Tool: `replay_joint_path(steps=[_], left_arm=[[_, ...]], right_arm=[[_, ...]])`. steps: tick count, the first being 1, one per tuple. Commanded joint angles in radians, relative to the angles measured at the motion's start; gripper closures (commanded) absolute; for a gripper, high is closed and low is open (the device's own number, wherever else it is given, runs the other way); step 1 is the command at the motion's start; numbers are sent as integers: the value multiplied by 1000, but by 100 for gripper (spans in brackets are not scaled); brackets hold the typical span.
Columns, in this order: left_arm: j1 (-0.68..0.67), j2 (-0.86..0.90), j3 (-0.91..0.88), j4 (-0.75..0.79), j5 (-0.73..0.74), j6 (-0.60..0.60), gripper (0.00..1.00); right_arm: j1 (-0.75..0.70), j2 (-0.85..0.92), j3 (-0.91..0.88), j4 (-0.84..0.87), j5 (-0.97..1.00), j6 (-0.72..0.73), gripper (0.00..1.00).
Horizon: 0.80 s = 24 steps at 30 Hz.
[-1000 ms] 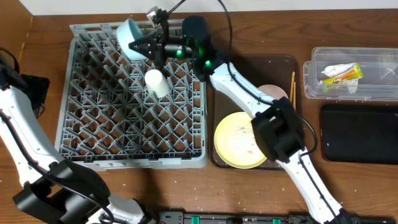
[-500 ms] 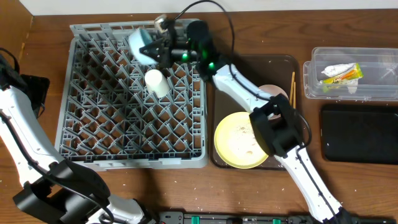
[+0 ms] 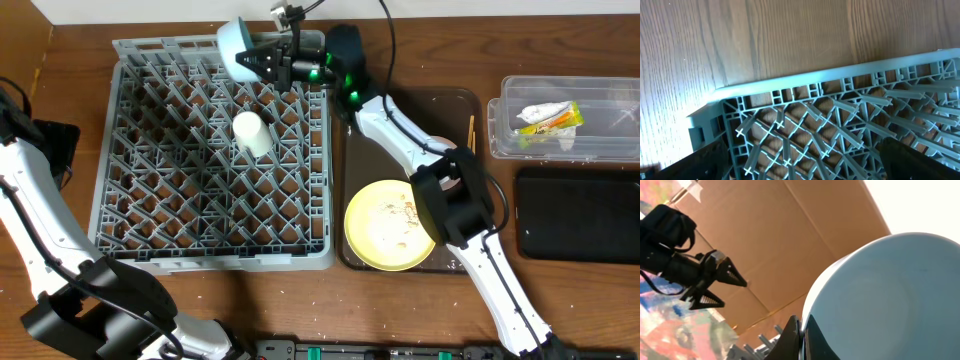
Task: Sort waste into correct bins and load items into the dishwasher
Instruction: 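Lower the bowl into the rack's back row and adjust it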
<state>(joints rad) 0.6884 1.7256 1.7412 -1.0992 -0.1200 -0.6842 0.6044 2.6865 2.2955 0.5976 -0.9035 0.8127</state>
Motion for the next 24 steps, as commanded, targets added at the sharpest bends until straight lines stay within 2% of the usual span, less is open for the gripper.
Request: replay_joint_path(steps=[1, 9, 20, 24], left_arm=[[3, -20, -3, -4, -20, -9, 2], [3, -20, -3, -4, -20, -9, 2], [3, -20, -3, -4, -20, -9, 2], [3, -20, -3, -4, -20, -9, 2]], right_arm=[[47, 14, 19, -26, 23, 37, 99], [74, 76, 19, -70, 54, 26, 99], [-27, 96, 24, -67, 28, 56, 99], [-54, 96, 24, -67, 3, 56, 91]])
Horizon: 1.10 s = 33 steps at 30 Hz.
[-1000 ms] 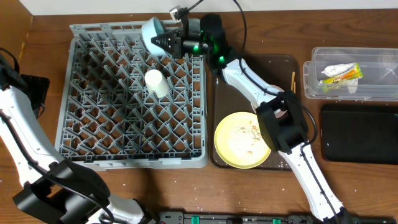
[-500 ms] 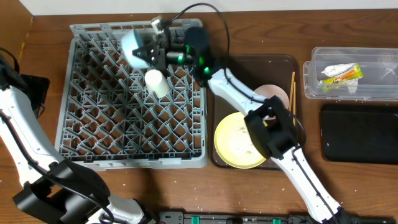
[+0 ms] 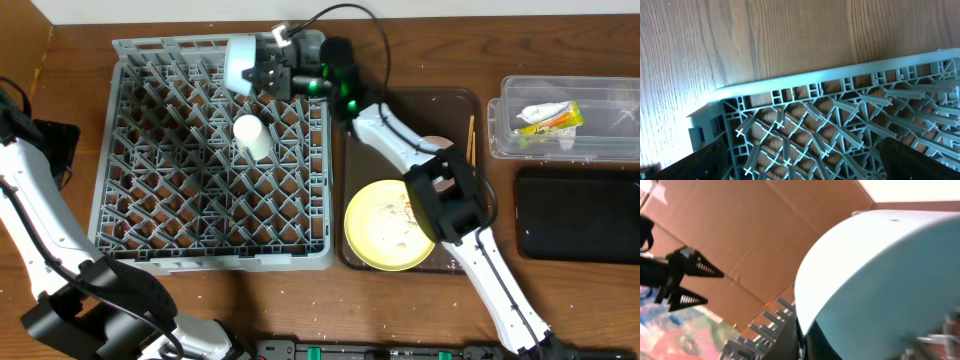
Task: Sort waste into correct bins and load items into the dishwasher
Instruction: 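Lower the bowl into the rack's back row and adjust it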
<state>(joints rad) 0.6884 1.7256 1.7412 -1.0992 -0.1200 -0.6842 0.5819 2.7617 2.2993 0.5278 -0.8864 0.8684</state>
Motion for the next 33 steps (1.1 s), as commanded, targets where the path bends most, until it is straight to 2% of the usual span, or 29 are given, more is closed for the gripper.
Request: replay_joint_path(steps=[1, 2, 10, 18, 26, 30, 33], left_arm=[[3, -20, -3, -4, -20, -9, 2], [3, -20, -3, -4, -20, -9, 2], [3, -20, -3, -4, -20, -9, 2], [3, -20, -3, -4, -20, -9, 2], [3, -20, -3, -4, -20, -9, 2], [3, -20, -3, -4, -20, -9, 2], [3, -20, -3, -4, -20, -9, 2]], right_arm=[[-36, 21, 20, 3, -21, 0, 88], [-40, 21, 20, 3, -29, 3, 85], [-84, -40, 27, -10, -90, 10, 80], [-98, -87, 27, -108, -137, -5, 60], [-110, -112, 27, -171, -130, -18, 59], [-125, -166, 27, -301, -81, -118, 58], [-131, -227, 27, -496, 24, -243, 50]])
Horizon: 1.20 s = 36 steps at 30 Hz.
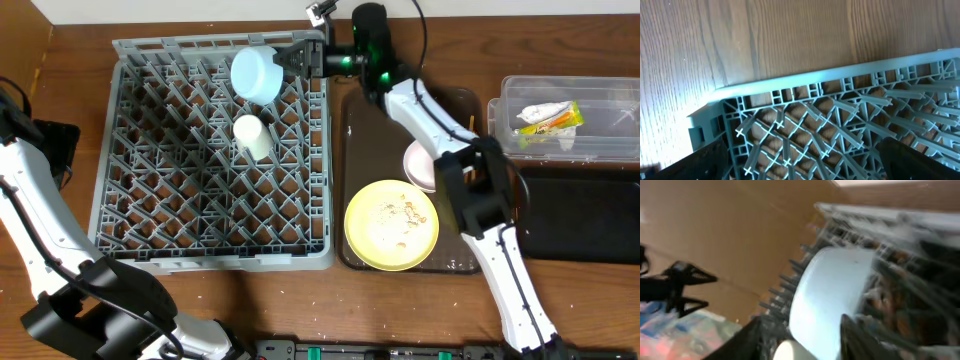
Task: Sort waste into correct bins and load items into the dishwasher
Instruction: 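Lower the bowl into the rack's back row and adjust it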
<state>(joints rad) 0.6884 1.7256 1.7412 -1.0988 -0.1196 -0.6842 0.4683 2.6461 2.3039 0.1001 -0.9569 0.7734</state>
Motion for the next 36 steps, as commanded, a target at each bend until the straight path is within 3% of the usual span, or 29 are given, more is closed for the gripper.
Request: replay_joint_path(steps=[1, 5, 9, 11, 15, 17, 25, 36], left_arm=[[3, -20, -3, -4, -20, -9, 2], [3, -20, -3, -4, -20, -9, 2], [3, -20, -3, -4, -20, -9, 2], [3, -20, -3, -4, -20, -9, 2], [3, -20, -3, -4, -20, -9, 2], [3, -20, -3, -4, -20, -9, 2], [3, -20, -3, -4, -20, -9, 2], [3, -20, -3, -4, -20, -9, 2]], right_arm=[[-18, -134, 23, -141, 138, -196, 49], [-3, -216, 23, -383, 337, -326, 42], [28, -260, 23, -476, 444, -403, 42], [55, -262, 23, -470, 446, -420, 49], [122, -251, 23, -460, 468, -446, 75], [162, -243, 23, -454, 507, -470, 79], [291, -204, 23, -422, 855, -559, 76], [296, -135, 22, -430, 867, -535, 78]])
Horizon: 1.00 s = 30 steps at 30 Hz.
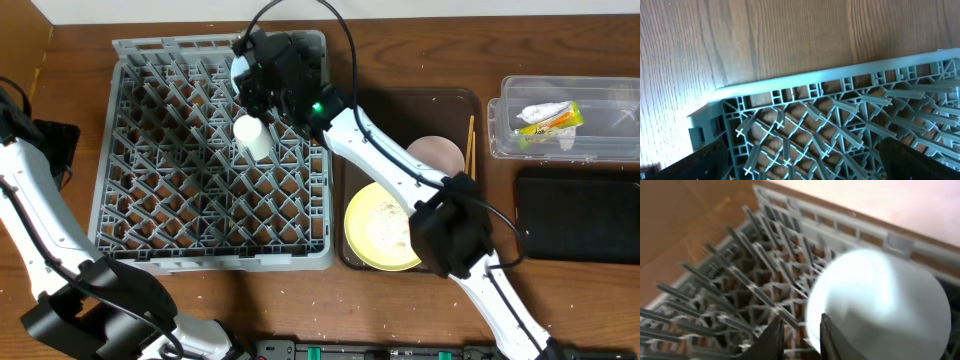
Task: Sort waste into correct bins and load items into the dishwasher
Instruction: 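Lower the bowl into the rack's back row and adjust it, then release the bowl tilted in the rack and withdraw right gripper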
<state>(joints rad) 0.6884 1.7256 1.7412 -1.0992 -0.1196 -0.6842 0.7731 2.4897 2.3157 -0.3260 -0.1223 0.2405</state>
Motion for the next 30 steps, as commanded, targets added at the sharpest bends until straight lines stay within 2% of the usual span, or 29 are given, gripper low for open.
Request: replay_joint_path(steps=[1, 9, 15, 27, 30], left_arm=[[3, -20, -3, -4, -20, -9, 2], [3, -20, -3, -4, -20, -9, 2], [3, -20, -3, -4, -21, -9, 2], [3, -20, -3, -4, -20, -10, 2], [3, -20, -3, -4, -20, -9, 2]], right_arm=[[-10, 21, 10, -3, 42, -2, 77], [-21, 52, 10, -7, 151, -3, 75], [-34, 50, 15, 2, 140, -2, 76], [-21, 33, 80, -31, 141, 10, 70], [-30, 33, 80, -48, 144, 53, 73]])
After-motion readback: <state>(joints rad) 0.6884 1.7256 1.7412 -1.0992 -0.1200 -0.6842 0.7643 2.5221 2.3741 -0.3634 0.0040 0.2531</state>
